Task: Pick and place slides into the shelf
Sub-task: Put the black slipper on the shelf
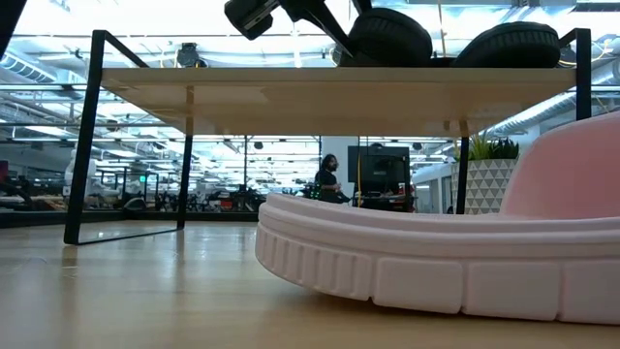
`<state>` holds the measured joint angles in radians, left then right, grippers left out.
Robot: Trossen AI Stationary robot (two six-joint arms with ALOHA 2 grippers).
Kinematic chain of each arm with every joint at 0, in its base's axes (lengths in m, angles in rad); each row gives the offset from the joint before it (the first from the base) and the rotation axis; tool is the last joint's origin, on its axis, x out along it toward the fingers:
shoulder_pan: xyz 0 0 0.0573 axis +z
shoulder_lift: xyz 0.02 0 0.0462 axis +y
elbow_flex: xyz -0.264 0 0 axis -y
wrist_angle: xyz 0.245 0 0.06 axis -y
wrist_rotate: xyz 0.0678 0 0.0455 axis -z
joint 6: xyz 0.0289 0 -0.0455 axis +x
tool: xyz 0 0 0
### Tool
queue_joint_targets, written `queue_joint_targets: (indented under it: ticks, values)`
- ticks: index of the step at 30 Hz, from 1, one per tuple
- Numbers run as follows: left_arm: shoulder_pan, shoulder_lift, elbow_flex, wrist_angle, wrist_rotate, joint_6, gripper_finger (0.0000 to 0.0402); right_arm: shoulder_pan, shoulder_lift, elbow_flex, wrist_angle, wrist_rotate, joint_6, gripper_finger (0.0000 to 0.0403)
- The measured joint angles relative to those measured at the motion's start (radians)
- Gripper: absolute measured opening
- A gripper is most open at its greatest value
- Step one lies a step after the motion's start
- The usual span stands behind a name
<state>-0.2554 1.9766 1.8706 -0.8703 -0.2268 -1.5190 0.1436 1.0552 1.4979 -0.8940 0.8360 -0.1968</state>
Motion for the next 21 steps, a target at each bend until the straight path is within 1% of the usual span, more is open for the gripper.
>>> queue_joint_targets:
  ticks: [3,9,13,17,21]
  values:
    - [0.000,0.000,0.000,0.000,0.000,0.003,0.0112,0.000,0.005,0.000,0.000,-0.020,0.001,0.0148]
    - [0.000,0.000,0.000,0.000,-0.002,0.009,0.0198,0.000,0.022,0.000,0.002,-0.027,0.000,0.0148]
    - [0.000,0.000,0.000,0.008,-0.001,0.025,0.0245,0.000,0.035,0.000,0.003,-0.027,-0.001,0.0148]
    - [0.000,0.000,0.000,0.008,-0.001,0.025,0.0276,0.000,0.044,0.000,0.005,-0.027,-0.002,0.0148]
    - [0.000,0.000,0.000,0.011,-0.001,0.030,0.0295,0.000,0.047,0.000,0.011,-0.027,-0.004,0.0148]
